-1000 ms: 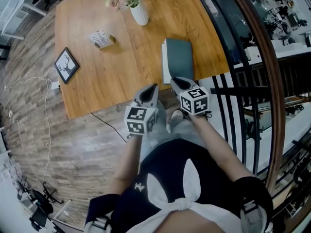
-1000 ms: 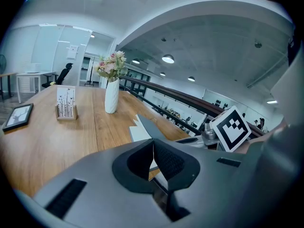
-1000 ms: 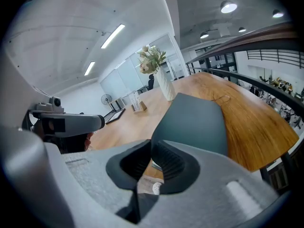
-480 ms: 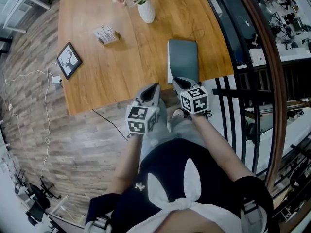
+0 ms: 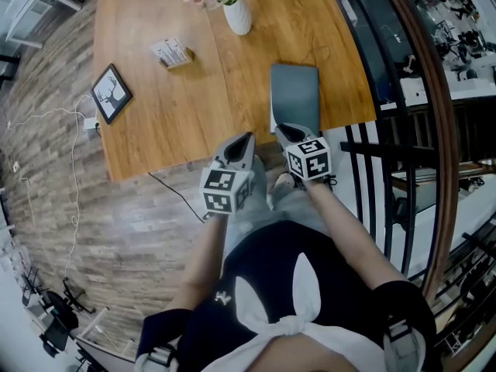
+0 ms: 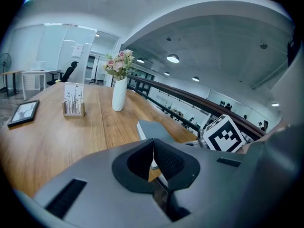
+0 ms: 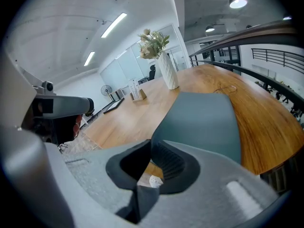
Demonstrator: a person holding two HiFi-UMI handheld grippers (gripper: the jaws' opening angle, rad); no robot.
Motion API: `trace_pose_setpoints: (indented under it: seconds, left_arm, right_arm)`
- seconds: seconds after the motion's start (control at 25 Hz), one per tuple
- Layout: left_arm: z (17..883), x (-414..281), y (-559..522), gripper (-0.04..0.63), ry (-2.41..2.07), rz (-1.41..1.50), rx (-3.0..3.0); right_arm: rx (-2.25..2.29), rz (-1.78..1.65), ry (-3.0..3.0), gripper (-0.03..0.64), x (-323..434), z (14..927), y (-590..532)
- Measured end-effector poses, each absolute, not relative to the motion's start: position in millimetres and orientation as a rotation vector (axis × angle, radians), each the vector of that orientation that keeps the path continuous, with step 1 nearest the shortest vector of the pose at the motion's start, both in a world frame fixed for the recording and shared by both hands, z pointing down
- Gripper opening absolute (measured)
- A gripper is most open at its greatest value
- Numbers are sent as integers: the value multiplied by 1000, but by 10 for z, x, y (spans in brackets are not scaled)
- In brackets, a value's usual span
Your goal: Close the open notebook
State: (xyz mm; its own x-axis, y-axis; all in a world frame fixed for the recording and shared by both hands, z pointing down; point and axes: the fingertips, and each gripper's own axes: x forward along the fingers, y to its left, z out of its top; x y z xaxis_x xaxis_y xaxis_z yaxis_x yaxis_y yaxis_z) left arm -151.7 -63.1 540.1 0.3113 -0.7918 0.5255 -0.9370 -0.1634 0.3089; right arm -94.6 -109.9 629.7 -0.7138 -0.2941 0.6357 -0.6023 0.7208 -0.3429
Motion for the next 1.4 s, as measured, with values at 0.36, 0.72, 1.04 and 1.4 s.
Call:
trace_pose_setpoints:
  seconds: [0.36,0.72,1.04,1.4]
  left_arm:
    - [5436,-1581,-630,18,-1532,327,1986]
    - [5403,-1609,-639,18,-1536,330,1978]
    - [5347,-1627,-666,18,-1547,329,1980]
    - [5323,-1606,-689,18,-1554,325,1998]
  right_arm:
    - [672,681,-2320,54,-997,6439,-1083]
    - [645,623,-2299,86,-1042,6489,-1044]
    - [595,648,-2322,160,-1102,6477,-974]
    - [553,606,-2365,227,-1119,6279,-903]
